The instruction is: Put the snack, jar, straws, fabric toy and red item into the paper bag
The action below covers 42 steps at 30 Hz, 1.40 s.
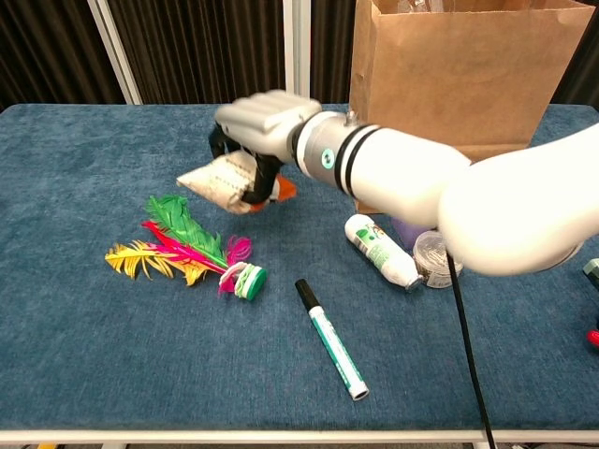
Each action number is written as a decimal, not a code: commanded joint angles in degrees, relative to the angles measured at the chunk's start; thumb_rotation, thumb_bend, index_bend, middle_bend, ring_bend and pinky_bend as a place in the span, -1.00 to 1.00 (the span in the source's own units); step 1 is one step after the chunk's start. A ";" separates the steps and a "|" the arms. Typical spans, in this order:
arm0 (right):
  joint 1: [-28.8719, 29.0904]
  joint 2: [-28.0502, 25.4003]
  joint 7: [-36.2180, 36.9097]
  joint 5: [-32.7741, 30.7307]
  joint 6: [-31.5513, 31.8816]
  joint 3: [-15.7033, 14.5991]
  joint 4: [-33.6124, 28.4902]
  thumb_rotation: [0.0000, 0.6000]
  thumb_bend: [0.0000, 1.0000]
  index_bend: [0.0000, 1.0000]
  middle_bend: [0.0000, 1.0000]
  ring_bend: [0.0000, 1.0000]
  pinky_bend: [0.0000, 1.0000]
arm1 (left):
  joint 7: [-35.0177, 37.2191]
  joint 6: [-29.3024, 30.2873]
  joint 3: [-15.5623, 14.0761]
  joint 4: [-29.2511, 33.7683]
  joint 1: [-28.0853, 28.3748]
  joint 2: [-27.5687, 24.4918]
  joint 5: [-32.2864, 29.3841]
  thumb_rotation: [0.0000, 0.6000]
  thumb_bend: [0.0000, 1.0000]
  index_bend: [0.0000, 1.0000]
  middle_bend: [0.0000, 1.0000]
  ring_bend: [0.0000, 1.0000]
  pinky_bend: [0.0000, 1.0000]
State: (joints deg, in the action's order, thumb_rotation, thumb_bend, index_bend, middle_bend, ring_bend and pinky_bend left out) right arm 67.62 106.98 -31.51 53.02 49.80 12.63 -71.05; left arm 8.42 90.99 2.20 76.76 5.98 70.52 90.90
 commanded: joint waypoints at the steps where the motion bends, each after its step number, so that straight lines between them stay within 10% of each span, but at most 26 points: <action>1: -0.85 -6.63 -2.12 3.82 5.10 3.01 -10.06 1.00 -0.57 0.05 -0.09 -0.36 -0.23 | -0.21 0.01 -0.02 0.19 0.10 0.07 0.19 1.00 -0.79 -0.78 -0.67 -0.97 -0.75; 11: -3.24 -21.46 -4.74 10.31 14.87 11.87 -31.88 1.00 -0.57 0.07 -0.09 -0.34 -0.22 | -2.32 -0.22 -0.26 1.79 0.65 -0.37 1.24 1.00 -0.79 -0.78 -0.67 -0.97 -0.74; 18: -7.64 -29.55 -3.77 15.86 22.17 15.33 -36.33 1.00 -0.56 0.07 -0.09 -0.34 -0.22 | -3.46 -0.80 -0.40 2.76 1.26 -0.42 1.86 1.00 -0.79 -0.78 -0.67 -0.97 -0.74; 42: -20.10 -38.70 -0.85 -4.89 19.31 9.92 -30.73 1.00 -0.57 0.08 -0.12 -0.34 -0.23 | -6.57 -2.68 -1.58 4.36 2.35 0.17 3.12 1.00 -0.79 -0.78 -0.67 -0.97 -0.74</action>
State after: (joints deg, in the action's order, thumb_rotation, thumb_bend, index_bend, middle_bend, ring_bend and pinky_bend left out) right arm 47.59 68.20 -32.84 48.62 69.79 22.88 -102.34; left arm 1.82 88.30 0.62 81.12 8.33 70.69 94.01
